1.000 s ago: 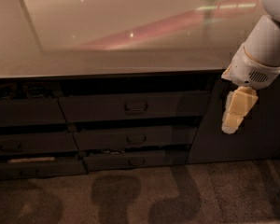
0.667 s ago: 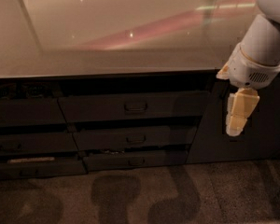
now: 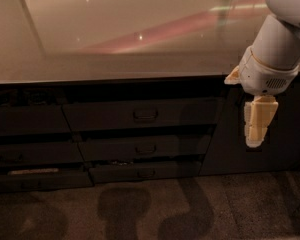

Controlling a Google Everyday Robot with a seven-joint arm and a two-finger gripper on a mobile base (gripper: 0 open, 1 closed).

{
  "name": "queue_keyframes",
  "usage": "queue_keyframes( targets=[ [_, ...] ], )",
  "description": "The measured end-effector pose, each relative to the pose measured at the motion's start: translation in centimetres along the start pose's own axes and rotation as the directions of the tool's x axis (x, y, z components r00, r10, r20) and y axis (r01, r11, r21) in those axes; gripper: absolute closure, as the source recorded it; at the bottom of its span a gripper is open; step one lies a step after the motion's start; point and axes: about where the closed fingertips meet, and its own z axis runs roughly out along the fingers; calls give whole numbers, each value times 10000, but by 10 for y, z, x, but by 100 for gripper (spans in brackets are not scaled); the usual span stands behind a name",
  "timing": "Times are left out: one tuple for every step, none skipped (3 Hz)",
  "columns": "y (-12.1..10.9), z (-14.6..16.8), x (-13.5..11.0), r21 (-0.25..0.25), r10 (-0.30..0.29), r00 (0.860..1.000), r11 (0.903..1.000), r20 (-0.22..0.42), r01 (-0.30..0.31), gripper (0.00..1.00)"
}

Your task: Open top drawer

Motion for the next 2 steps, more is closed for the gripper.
queue_keyframes(
  targets=[
    [0, 4, -6, 156, -620, 9953, 9980, 747, 610, 0],
    [1, 9, -17, 397, -1894, 9600, 9819, 2063, 1852, 0]
  ],
)
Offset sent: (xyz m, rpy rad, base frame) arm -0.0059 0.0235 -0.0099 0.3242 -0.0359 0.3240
